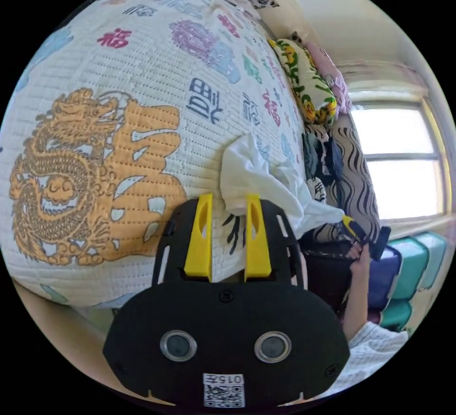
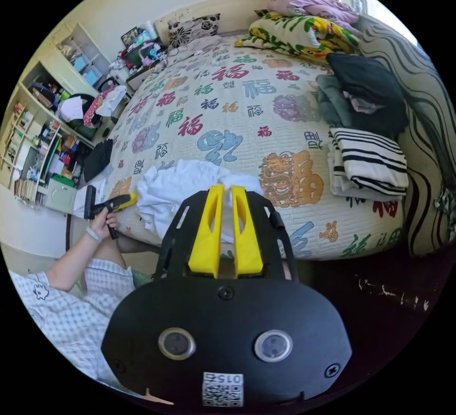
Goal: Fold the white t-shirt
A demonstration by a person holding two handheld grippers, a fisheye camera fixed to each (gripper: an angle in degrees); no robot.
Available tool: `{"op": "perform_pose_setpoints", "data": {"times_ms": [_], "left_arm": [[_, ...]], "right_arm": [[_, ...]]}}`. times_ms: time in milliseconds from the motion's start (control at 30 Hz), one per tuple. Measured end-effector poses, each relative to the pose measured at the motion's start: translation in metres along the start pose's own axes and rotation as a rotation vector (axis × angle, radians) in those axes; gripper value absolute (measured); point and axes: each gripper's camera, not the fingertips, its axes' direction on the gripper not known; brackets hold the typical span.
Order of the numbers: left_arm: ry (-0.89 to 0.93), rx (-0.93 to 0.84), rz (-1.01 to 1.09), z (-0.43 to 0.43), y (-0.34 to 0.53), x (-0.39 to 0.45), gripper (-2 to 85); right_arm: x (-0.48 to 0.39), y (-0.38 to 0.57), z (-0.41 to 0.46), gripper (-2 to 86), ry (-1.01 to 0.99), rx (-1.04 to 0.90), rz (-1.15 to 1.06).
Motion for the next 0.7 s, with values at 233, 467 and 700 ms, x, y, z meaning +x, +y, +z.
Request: {"op": "perform_pose_setpoints", "data": {"times_ms": [233,467,700], "left_arm": [[0.274,0.123,0.2,-0.05,-0.015,0.035,-0.1],[0.301,0.118,0.589,-0.1,-0.007,0.149,-0.4],[0.328,0.099,0.704,-0.108,0.019,0.196,-0.3]], "right_arm": [[-0.028,-0.009,-0.014,6.6,0.031,0.078,-0.136],[-0.103,-0.023,-0.008,7.2,-0.335,0.079,-0.437],[-0.152,-0.02,0.04,10.2,-0.396,0.012,-0.419]]}}
